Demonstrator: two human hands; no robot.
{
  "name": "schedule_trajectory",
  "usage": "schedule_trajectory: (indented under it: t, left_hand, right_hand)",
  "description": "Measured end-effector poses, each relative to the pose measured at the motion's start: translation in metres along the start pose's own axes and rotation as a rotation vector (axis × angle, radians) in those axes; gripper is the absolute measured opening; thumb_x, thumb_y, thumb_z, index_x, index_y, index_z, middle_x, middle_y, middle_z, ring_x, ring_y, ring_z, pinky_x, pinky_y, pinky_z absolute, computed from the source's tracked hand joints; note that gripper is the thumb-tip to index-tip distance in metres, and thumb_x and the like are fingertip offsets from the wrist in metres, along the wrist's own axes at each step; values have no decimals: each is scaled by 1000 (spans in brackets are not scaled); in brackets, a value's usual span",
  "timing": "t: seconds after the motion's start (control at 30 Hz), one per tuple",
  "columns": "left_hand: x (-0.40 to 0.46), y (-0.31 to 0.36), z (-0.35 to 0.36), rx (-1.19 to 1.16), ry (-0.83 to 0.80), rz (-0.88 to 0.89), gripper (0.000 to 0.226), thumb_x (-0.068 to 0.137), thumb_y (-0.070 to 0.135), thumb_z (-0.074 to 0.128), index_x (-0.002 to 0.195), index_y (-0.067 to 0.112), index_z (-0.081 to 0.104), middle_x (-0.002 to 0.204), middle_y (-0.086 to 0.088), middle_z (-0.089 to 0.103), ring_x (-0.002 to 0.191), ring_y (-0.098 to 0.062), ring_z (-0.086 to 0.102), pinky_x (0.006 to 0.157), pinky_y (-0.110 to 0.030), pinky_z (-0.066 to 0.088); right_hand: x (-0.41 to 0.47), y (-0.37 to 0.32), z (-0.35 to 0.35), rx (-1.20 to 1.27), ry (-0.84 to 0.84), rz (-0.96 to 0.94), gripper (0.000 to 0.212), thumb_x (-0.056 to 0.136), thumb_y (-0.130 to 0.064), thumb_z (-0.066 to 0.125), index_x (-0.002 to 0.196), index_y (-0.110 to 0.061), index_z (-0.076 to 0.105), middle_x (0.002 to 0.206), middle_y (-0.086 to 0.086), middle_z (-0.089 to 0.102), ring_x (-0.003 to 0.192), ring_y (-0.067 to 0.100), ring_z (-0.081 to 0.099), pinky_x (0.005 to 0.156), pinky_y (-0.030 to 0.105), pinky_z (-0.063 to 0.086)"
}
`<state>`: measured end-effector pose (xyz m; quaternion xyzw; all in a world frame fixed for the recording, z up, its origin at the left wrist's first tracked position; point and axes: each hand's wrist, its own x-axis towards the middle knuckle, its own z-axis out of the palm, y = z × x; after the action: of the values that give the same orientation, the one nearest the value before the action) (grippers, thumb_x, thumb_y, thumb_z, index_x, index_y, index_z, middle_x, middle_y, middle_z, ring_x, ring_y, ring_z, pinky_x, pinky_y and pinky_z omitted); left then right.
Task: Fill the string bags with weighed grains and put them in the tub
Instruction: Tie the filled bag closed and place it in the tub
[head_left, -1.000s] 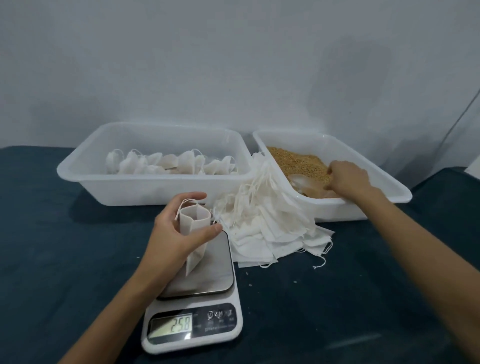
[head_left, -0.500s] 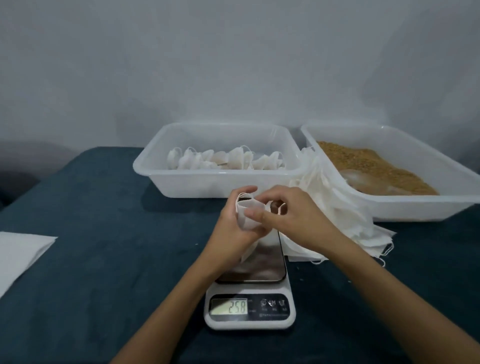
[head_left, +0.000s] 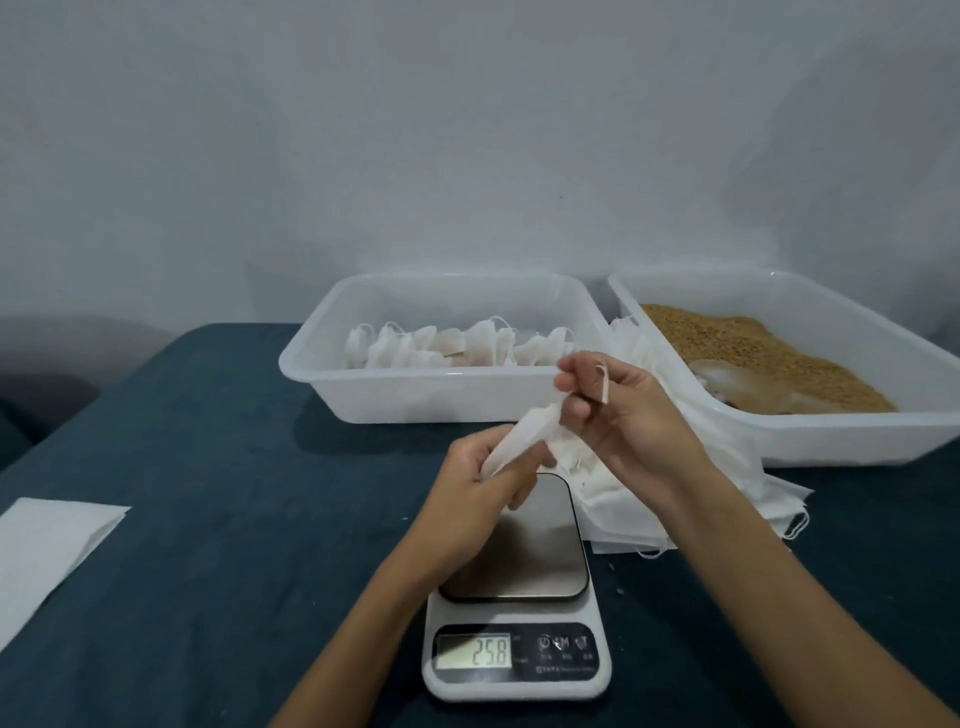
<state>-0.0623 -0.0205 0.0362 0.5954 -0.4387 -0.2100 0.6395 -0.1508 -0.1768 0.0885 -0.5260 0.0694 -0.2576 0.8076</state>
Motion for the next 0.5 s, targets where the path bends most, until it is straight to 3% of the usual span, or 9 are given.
schedule_trajectory:
  t: [0.17, 0.27, 0.4, 0.5]
  left_hand:
    - [2, 7, -3, 35, -179, -36, 31, 103, 34, 56, 79, 17, 64, 59, 1, 44, 59, -16, 38, 60, -26, 33]
    - [11, 21, -13, 92, -185, -39, 34, 107, 28, 51, 77, 16, 61, 62, 0, 50, 61, -11, 45, 65, -18, 39]
    - [60, 41, -44, 96, 115, -61, 39, 111, 26, 45, 77, 19, 64, 74, -3, 62, 78, -19, 60, 88, -33, 53]
    - [120, 41, -70, 146, 331, -100, 32, 107, 20, 46, 82, 9, 62, 75, -7, 63, 71, -16, 66, 79, -33, 58]
  right_hand:
    - [2, 4, -32, 50, 109, -30, 17, 87, -25, 66, 78, -15, 76, 69, 0, 56, 51, 7, 45, 60, 20, 50]
    - [0, 3, -49, -70, 59, -59, 17, 89, -23, 67, 86, -10, 79, 80, 7, 68, 58, 12, 56, 65, 23, 55]
    - [-3, -11, -71, -50, 29, -110, 28, 95, -28, 60, 110, -11, 76, 113, 12, 72, 67, 15, 61, 77, 26, 57]
    - [-5, -14, -77, -4, 70, -140, 27, 98, -26, 55, 103, -11, 77, 96, 8, 72, 63, 14, 57, 73, 27, 56]
